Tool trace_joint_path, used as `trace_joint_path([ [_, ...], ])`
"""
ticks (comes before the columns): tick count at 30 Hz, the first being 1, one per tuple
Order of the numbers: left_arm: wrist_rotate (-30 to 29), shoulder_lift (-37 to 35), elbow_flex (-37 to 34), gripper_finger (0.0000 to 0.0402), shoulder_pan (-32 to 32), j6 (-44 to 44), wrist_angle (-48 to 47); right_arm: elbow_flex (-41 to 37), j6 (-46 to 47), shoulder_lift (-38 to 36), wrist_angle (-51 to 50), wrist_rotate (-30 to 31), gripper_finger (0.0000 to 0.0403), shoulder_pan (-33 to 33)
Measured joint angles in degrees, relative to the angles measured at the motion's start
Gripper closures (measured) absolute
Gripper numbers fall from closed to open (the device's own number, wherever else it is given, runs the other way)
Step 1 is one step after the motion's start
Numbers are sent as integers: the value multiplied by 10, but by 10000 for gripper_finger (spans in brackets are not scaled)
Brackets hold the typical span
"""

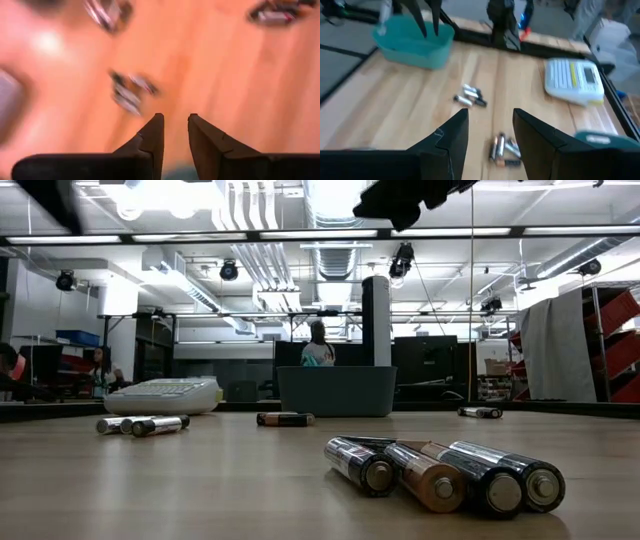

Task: Sort batteries
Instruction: Put the silver battery into the blue bin

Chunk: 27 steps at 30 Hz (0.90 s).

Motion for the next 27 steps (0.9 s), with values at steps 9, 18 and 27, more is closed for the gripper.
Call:
trace_joint_path([
  [9,-154,-13,-33,333,66,135,6,14,34,22,-64,45,249,-7],
  [18,-48,-56,-155,348,167,153,99,70,74,41,-219,90,241,-9],
  [27,57,-67,-238,358,211,132,248,85,107,30,-337,90,248,-17],
])
